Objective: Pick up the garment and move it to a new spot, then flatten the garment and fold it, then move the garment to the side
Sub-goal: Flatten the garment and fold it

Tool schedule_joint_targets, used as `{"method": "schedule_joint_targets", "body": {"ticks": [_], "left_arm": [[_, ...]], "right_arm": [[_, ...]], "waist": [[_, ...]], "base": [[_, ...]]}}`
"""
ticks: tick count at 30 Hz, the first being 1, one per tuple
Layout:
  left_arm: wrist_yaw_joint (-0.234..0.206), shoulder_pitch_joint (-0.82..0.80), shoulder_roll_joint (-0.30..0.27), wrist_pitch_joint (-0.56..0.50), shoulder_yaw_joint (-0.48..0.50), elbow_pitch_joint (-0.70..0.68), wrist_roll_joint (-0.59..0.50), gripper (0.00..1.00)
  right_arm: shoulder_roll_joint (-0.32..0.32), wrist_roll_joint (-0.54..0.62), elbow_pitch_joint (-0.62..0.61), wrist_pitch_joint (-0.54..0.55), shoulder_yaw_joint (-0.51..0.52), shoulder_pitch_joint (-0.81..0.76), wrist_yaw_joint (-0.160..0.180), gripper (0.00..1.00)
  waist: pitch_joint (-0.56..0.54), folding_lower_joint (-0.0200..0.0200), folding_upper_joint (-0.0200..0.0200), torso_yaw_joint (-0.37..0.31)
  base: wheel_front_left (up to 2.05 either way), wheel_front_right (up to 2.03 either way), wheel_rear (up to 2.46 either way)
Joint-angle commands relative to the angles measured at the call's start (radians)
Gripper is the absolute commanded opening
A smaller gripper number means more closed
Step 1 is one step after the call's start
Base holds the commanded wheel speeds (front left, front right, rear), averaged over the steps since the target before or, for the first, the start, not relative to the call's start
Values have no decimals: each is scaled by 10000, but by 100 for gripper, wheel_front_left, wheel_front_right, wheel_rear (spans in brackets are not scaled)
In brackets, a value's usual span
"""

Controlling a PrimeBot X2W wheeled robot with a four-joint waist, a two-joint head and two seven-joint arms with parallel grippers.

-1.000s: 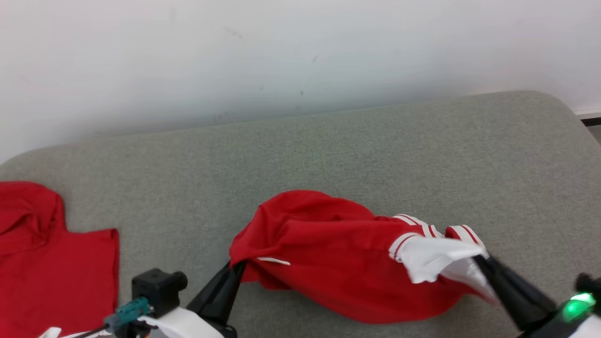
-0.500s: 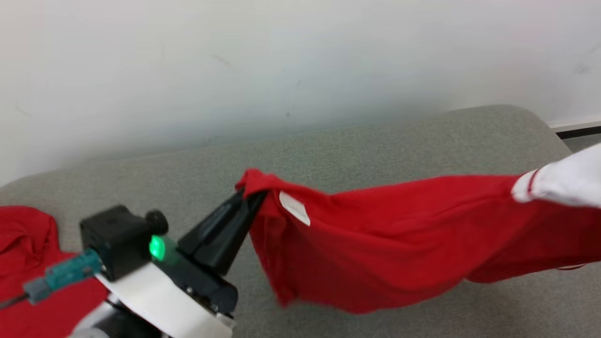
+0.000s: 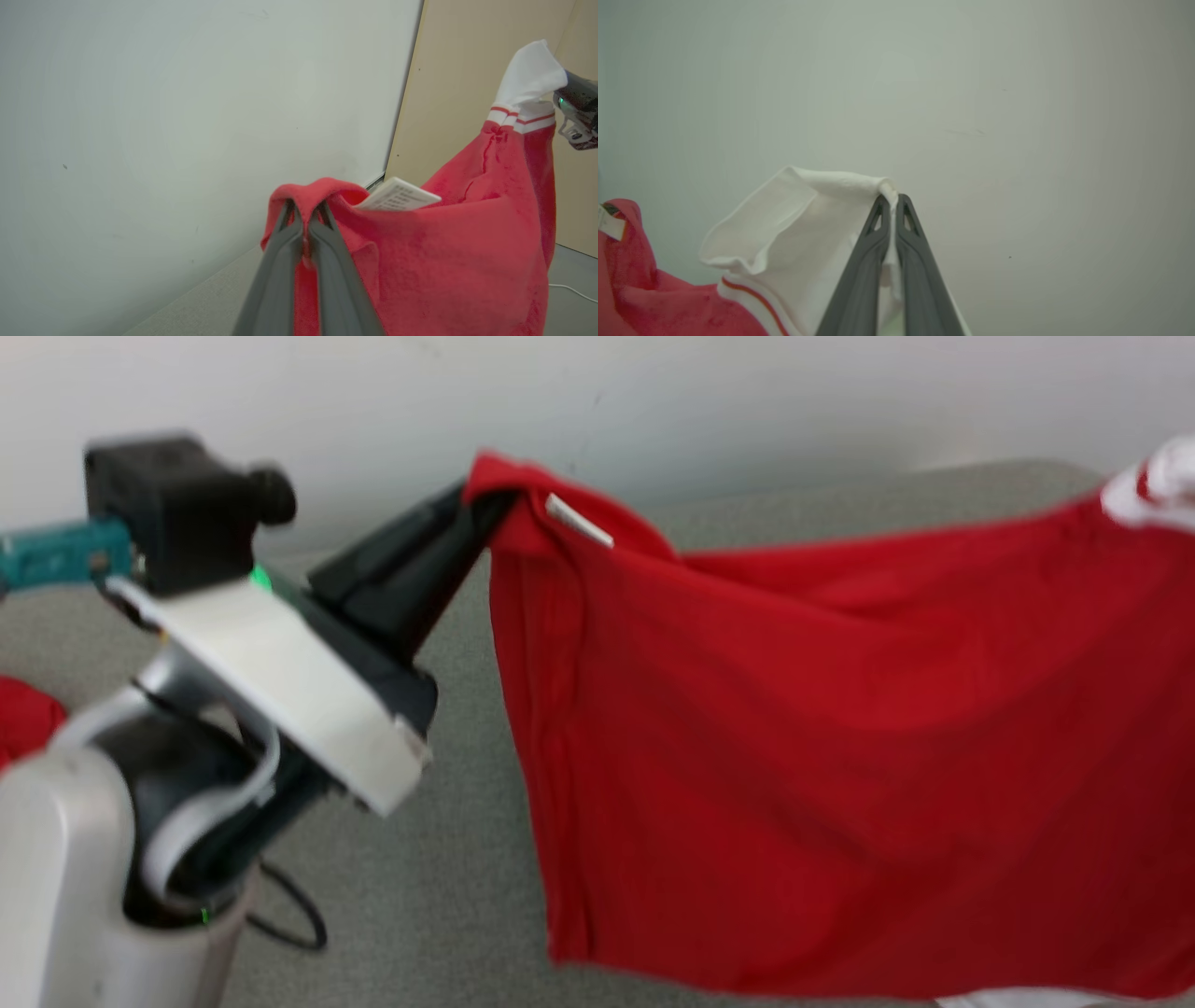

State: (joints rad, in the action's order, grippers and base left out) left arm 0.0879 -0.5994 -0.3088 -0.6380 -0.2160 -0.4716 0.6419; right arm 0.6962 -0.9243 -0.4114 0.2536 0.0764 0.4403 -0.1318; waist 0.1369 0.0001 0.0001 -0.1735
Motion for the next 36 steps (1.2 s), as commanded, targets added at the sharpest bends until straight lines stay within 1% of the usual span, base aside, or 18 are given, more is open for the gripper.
{"method": "schedule_joint_targets", "body": {"ticks": [1,3,5,8,10,12,15,16,18,20,22,25,27,29,32,34,36], "left_arm": [[51,-605,-101,-114,-25,398,-173,0],[75,-1615,-131,-120,-35,1066,-428,0],[162,-2650,-220,-20,-91,1890,-693,0],[224,-4303,-193,429,-86,3249,-1194,0],[230,-5391,-65,928,-42,4288,-1501,0],[214,-6498,-26,1631,-31,5304,-1992,0],[74,-7901,100,2870,-87,6904,-2749,0],[11,-8322,168,3321,-121,7377,-2979,0],[23,-8998,344,4158,-238,8299,-3228,0],[10,-9387,460,4925,-295,9107,-3420,0],[59,-9485,621,5677,-383,9853,-3456,0],[204,-9052,691,6601,-542,10672,-3286,0],[305,-8399,692,7156,-691,11055,-3098,0],[363,-7588,517,7642,-925,11246,-2941,0],[409,-6014,364,8153,-1286,11092,-2551,0],[422,-4834,287,8345,-1657,10683,-2156,0],[417,-3626,116,8481,-1861,10225,-1844,0]], "right_arm": [[-198,149,476,-6,-280,851,24,0],[-434,421,1261,42,-703,2094,22,0],[-843,784,2099,17,-987,3397,22,0],[-1493,1525,3456,-30,-1276,5420,22,0],[-1931,2118,4412,-251,-1485,6698,22,0],[-2405,2726,5327,-629,-1565,7850,22,0],[-3027,3596,6577,-1556,-1637,9488,22,0],[-3191,3802,6964,-1870,-1691,9892,24,0],[-3432,4090,7558,-2410,-2001,10516,23,0],[-3531,4097,7987,-2904,-2332,10817,24,0],[-3518,3802,8169,-3451,-2729,10706,23,0],[-2963,3280,8140,-4051,-3420,9803,24,0],[-2356,2999,7826,-4402,-4023,8868,24,0],[-1775,2515,7459,-4619,-4491,7703,24,0],[-856,1819,6795,-4832,-4898,5744,24,0],[-320,1248,6292,-4961,-4984,4413,24,0],[204,933,5837,-5027,-5068,3129,24,0]], "waist": [[925,-1,-1,253],[1538,-1,-1,398],[2098,-1,-1,529],[2950,-1,-1,741],[3393,-1,-1,869],[3720,-1,-1,953],[4150,-1,-1,1010],[4298,-1,-1,1027],[4586,-1,-1,1073],[4815,-1,-1,1104],[4906,-1,-1,1124],[4882,-1,-1,1175],[4708,-1,-1,1191],[4414,-1,-1,1197],[3923,-1,-1,1217],[3558,-1,-1,1259],[3147,-1,-1,1295]], "base": [[0,0,0],[0,0,0],[0,0,0],[0,0,0],[0,0,0],[0,0,0],[0,0,0],[0,0,0],[0,0,0],[0,0,0],[0,0,0],[0,0,0],[0,0,0],[0,0,0],[0,0,0],[0,0,0],[0,0,0]]}}
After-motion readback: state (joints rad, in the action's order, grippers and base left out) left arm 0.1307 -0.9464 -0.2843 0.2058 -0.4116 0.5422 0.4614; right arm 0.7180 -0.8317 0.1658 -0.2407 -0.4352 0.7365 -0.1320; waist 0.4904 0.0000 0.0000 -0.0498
